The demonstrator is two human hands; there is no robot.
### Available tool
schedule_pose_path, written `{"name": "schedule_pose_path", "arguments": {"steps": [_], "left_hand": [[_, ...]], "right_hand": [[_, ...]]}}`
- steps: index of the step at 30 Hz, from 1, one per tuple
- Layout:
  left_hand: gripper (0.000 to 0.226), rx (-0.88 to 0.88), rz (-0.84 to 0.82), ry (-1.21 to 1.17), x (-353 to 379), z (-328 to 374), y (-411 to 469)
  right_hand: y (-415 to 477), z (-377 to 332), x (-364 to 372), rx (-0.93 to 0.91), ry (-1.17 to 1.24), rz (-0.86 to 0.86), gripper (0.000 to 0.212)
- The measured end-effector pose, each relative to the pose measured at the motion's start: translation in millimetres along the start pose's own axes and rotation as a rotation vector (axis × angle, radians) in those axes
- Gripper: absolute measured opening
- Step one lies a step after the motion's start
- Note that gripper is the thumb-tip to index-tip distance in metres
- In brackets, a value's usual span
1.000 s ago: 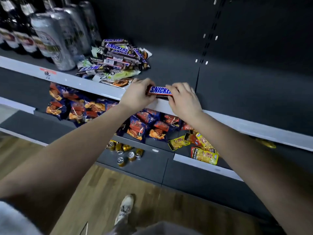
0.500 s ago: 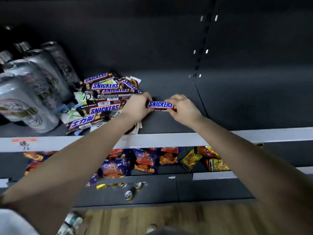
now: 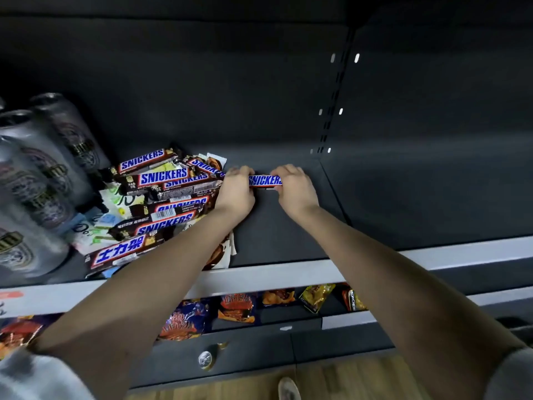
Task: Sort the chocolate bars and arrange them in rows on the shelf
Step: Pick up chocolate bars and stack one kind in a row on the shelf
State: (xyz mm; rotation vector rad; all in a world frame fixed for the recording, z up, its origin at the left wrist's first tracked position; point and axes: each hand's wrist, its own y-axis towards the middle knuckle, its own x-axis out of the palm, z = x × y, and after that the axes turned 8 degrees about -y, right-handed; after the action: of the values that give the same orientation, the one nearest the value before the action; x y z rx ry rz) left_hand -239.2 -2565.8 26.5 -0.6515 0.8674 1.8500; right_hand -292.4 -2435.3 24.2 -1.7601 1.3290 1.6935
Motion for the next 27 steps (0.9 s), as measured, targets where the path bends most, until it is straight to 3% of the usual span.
{"name": "schedule_pose_path", "arguments": {"steps": [7, 17, 21, 27], "left_hand": [[0.040, -0.088, 0.164, -0.065, 17, -6, 23], [0.023, -0.147, 0.313, -0.133, 23, -16, 48], [0.021, -0.225, 0.341, -0.136, 23, -14, 54], [0.027, -0.209, 0.357, -0.116, 25, -14, 54]], "right_hand": [[27, 8, 15, 0.037, 0.117, 0.021, 0.038], [59, 20, 32, 0.048, 0.189, 0.086, 0.035], [67, 21, 37, 0.073, 0.167, 0.149, 0.035], [68, 21, 39, 0.109, 0.254, 0.152, 0.035]]}}
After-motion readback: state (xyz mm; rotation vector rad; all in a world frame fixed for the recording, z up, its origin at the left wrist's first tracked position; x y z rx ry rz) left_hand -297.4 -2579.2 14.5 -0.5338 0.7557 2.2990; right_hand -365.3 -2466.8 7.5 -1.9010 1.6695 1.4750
